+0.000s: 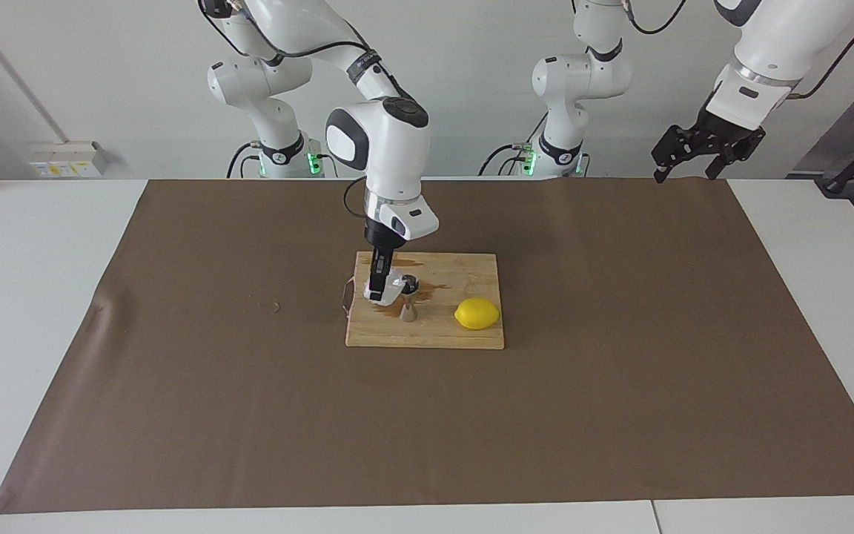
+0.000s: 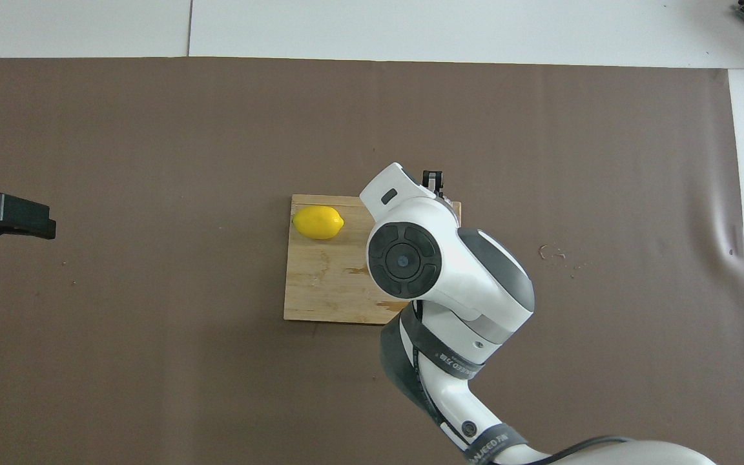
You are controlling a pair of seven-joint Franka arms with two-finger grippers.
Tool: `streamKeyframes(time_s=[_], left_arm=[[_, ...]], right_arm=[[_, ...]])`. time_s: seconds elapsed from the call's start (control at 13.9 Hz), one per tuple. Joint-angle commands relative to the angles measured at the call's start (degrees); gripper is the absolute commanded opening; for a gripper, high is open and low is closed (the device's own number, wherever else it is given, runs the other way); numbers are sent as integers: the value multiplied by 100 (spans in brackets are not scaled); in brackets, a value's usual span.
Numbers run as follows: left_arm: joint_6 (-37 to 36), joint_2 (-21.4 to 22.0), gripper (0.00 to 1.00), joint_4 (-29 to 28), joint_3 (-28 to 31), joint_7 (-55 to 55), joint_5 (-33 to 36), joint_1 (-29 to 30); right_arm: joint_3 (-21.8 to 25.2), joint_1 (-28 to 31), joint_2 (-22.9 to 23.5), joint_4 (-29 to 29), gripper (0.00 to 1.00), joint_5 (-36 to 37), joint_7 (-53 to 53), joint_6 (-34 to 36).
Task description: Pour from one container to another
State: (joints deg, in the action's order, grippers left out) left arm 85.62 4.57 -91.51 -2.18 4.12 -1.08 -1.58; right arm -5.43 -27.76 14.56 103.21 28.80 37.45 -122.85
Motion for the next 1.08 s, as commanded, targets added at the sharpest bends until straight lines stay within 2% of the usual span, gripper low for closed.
streamKeyframes(time_s=[0.0,1.01], left_arm=[[60,114,100,-122,-19,-86,29,26],[-1,114,100,-122,-2,-95,29,96]], right_arm=[[7,-132,-6,-20,0,423,-141,191],[7,-265,-59,15,0,487,-220,349]])
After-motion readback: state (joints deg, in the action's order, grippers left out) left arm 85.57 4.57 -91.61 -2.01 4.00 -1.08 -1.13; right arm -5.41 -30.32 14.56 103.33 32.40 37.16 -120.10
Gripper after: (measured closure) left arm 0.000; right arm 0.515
